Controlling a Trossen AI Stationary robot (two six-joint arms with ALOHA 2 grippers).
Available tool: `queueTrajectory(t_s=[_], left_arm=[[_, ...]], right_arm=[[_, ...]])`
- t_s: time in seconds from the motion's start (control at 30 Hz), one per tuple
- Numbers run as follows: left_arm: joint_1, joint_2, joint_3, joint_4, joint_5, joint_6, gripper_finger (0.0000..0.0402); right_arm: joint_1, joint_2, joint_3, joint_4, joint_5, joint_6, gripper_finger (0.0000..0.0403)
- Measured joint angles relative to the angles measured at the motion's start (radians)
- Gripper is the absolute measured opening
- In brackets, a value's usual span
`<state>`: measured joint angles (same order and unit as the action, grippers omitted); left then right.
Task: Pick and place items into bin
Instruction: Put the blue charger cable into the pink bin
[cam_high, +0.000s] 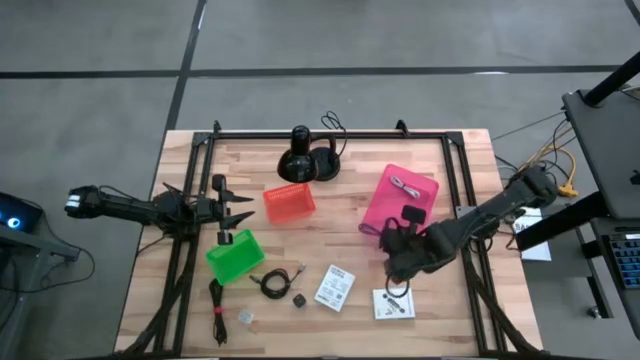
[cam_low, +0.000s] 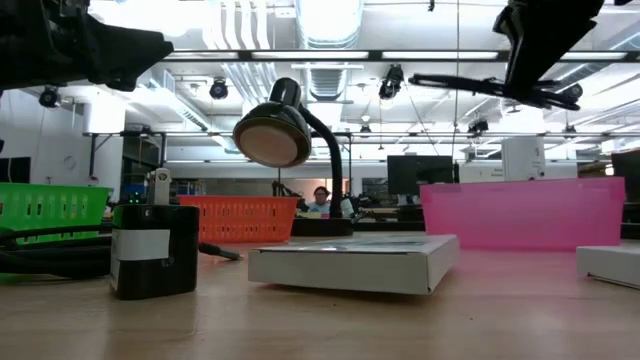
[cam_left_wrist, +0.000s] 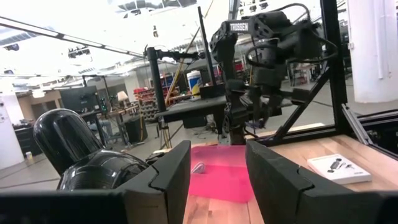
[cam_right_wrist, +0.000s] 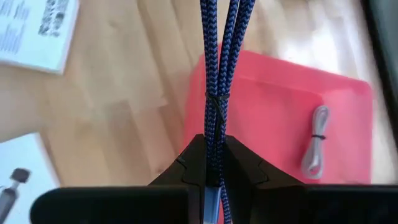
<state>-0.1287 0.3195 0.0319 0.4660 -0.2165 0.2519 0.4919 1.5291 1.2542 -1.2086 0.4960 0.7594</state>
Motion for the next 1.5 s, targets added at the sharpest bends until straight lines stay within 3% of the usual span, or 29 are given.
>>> queueTrajectory(t_s=[0.23, 0.5, 0.7, 0.83, 1.17, 1.5], left_arm=[[0.000, 0.000, 0.000, 0.001, 0.000, 0.000, 0.0140], [0.000, 0.000, 0.000, 0.001, 0.000, 0.000, 0.0140], [0.000, 0.000, 0.000, 0.001, 0.000, 0.000, 0.0140], [0.000, 0.000, 0.000, 0.001, 0.000, 0.000, 0.0140], [0.000, 0.000, 0.000, 0.000, 0.000, 0.000, 0.0140], [0.000, 0.000, 0.000, 0.002, 0.000, 0.000, 0.0140]], right_arm=[[-0.062, -0.132, -0.144, 0.037, 0.004, 0.013, 0.0024], [-0.199, -0.276, -0.327, 0.051, 0.000, 0.149, 0.0024], [-0.296, -0.346, -0.424, 0.179, 0.001, 0.158, 0.0024], [-0.352, -0.356, -0.461, 0.258, 0.001, 0.113, 0.0024], [-0.486, -0.318, -0.473, 0.258, -0.011, 0.090, 0.0024], [-0.588, -0.263, -0.477, 0.257, -0.098, -0.008, 0.0024]])
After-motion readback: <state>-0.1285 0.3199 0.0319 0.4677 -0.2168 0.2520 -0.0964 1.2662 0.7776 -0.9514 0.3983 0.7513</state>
